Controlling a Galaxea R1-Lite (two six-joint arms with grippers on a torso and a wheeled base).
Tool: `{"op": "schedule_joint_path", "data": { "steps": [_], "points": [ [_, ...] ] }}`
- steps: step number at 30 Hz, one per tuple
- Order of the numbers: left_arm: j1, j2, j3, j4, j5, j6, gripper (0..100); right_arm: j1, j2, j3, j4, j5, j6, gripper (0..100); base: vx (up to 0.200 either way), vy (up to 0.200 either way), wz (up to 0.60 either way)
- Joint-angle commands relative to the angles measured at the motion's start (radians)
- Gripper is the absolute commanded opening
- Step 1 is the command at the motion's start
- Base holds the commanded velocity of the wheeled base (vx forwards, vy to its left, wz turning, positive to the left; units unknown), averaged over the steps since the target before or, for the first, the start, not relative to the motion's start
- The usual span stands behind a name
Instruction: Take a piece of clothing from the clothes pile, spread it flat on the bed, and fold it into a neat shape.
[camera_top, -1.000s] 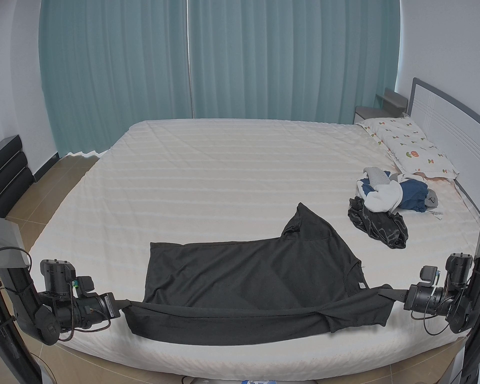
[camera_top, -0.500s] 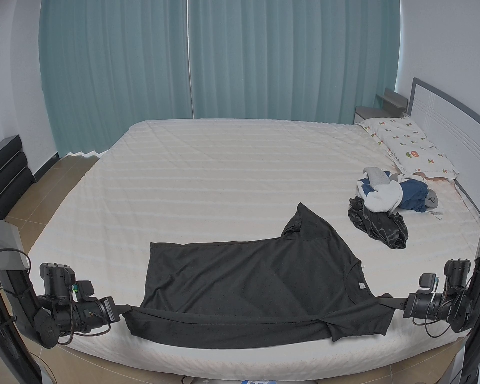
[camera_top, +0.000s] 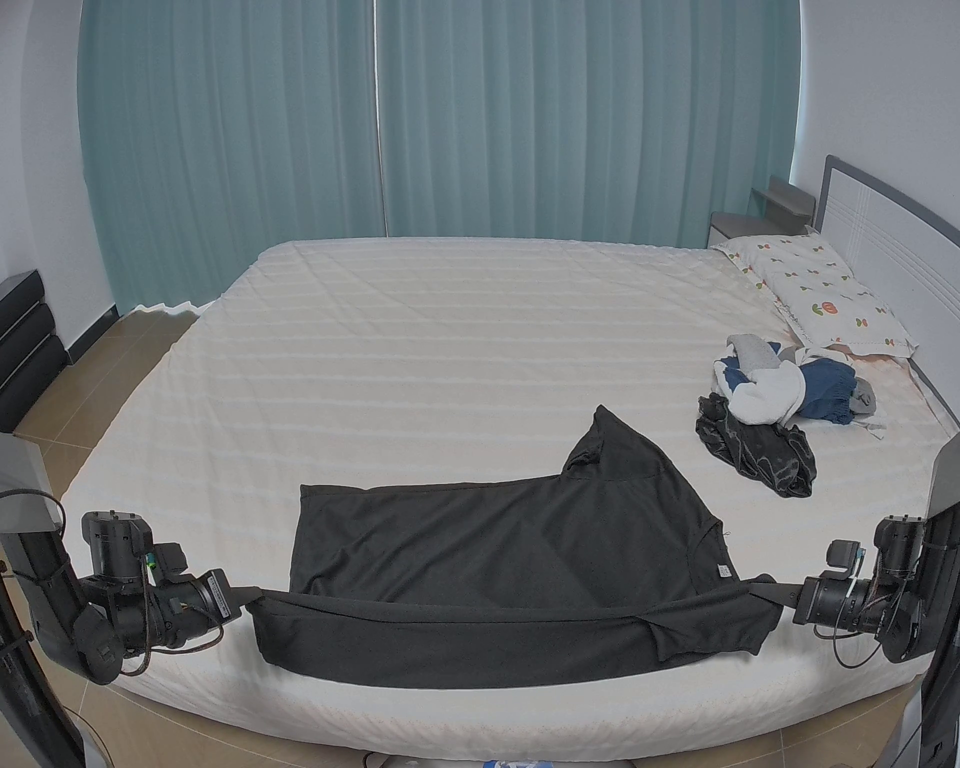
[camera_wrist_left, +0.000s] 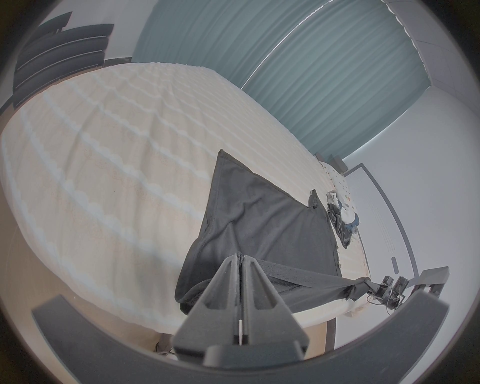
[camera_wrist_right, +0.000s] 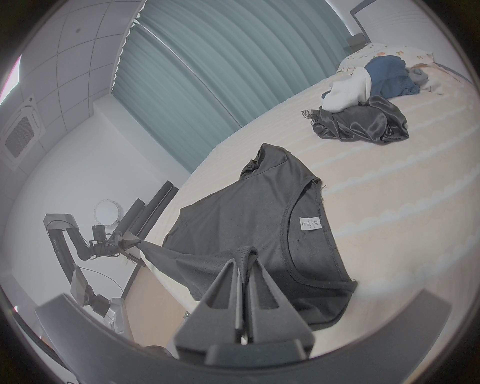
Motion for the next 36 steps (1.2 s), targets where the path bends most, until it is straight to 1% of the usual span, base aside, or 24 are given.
{"op": "schedule_joint_path", "data": {
  "steps": [1, 2, 5, 7, 13, 15, 18, 31, 35, 36],
  "points": [
    [0.001, 0.058, -0.039, -0.001, 0.003, -0.002, 0, 0.016, 0.047, -0.09, -0.01, -0.002, 0.082, 0, 0.0, 0.0, 0.0],
    [0.001, 0.061, -0.042, -0.001, 0.003, -0.002, 0, 0.018, 0.047, -0.097, -0.01, -0.002, 0.09, 0, 0.0, 0.0, 0.0],
    [0.001, 0.106, -0.07, -0.001, 0.005, -0.002, 0, 0.033, 0.059, -0.153, -0.009, -0.011, 0.159, 0, 0.0, 0.0, 0.0],
    [0.001, 0.143, -0.093, -0.001, 0.008, -0.001, 0, 0.048, 0.084, -0.186, -0.009, -0.011, 0.173, 0, 0.0, 0.0, 0.0],
    [0.001, 0.195, -0.122, -0.001, 0.008, 0.001, 0, 0.078, 0.153, -0.222, -0.01, -0.023, 0.173, 0, 0.0, 0.0, 0.0],
    [0.001, 0.221, -0.143, -0.001, 0.031, 0.003, 0, 0.087, 0.191, -0.256, -0.01, -0.051, 0.173, 0, 0.0, 0.0, 0.0],
    [-0.004, 0.244, -0.166, -0.001, 0.064, 0.003, 0, 0.096, 0.217, -0.285, -0.009, -0.066, 0.174, 0, 0.0, 0.0, 0.0],
    [-0.018, 0.296, -0.205, -0.001, 0.072, 0.01, 0, 0.094, 0.24, -0.317, -0.009, -0.072, 0.174, 0, 0.0, 0.0, 0.0],
    [-0.029, 0.302, -0.212, -0.001, 0.086, 0.012, 0, 0.094, 0.26, -0.32, -0.009, -0.072, 0.174, 0, 0.0, 0.0, 0.0],
    [-0.029, 0.302, -0.212, -0.001, 0.087, 0.012, 0, 0.094, 0.262, -0.32, -0.009, -0.072, 0.174, 100, 0.0, 0.0, 0.0]
  ]
}}
